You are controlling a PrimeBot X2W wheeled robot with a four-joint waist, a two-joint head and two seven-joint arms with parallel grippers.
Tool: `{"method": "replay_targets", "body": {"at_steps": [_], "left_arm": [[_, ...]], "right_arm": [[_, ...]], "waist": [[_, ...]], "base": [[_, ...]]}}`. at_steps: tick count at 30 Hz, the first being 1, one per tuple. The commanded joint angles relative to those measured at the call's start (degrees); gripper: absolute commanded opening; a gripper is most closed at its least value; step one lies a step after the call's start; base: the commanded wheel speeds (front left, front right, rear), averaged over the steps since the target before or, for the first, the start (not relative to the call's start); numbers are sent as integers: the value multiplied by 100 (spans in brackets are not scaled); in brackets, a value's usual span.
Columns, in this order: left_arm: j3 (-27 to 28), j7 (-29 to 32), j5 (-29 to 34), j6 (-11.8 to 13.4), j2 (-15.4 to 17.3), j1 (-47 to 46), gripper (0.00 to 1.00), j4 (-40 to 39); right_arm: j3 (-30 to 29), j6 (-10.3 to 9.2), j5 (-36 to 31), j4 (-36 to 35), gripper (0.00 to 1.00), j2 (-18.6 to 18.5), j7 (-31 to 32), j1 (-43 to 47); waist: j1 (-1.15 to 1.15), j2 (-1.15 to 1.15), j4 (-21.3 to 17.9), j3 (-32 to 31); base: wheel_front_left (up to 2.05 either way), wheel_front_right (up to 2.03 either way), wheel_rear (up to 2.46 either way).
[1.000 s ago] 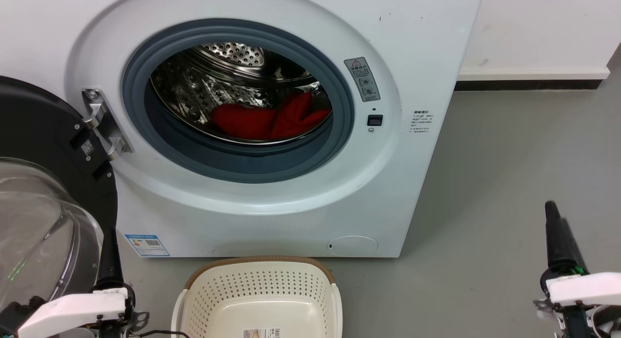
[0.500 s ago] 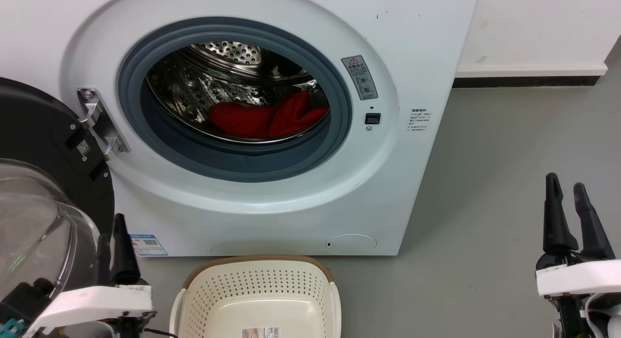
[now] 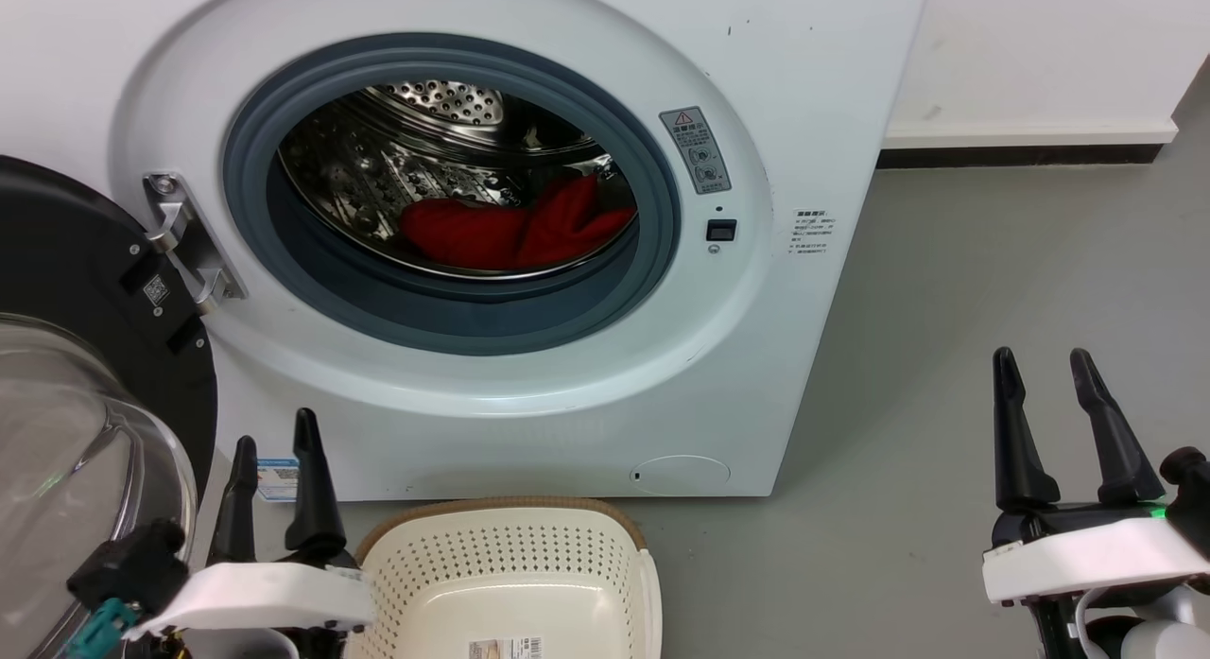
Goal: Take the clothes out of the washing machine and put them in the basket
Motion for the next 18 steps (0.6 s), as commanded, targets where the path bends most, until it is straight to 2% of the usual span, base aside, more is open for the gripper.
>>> {"method": "replay_targets", "body": {"at_steps": [1, 11, 18], "left_arm": [[-68, -52, 281, 42, 16, 1, 100, -128], [-397, -200, 1061, 378, 127, 111, 100, -91], [-582, -299, 1440, 450, 236, 133, 100, 102]], "right_arm": [[23, 0, -232, -137, 100, -28, -56, -22], [56, -1, -832, -16, 100, -28, -205, 138], [119, -1, -1105, 268, 100, -29, -302, 199]], "waist": [[0, 0, -6, 1], [0, 0, -46, -19], [0, 0, -66, -26]], "base": [[0, 0, 0], [0, 0, 0], [0, 0, 0]]}}
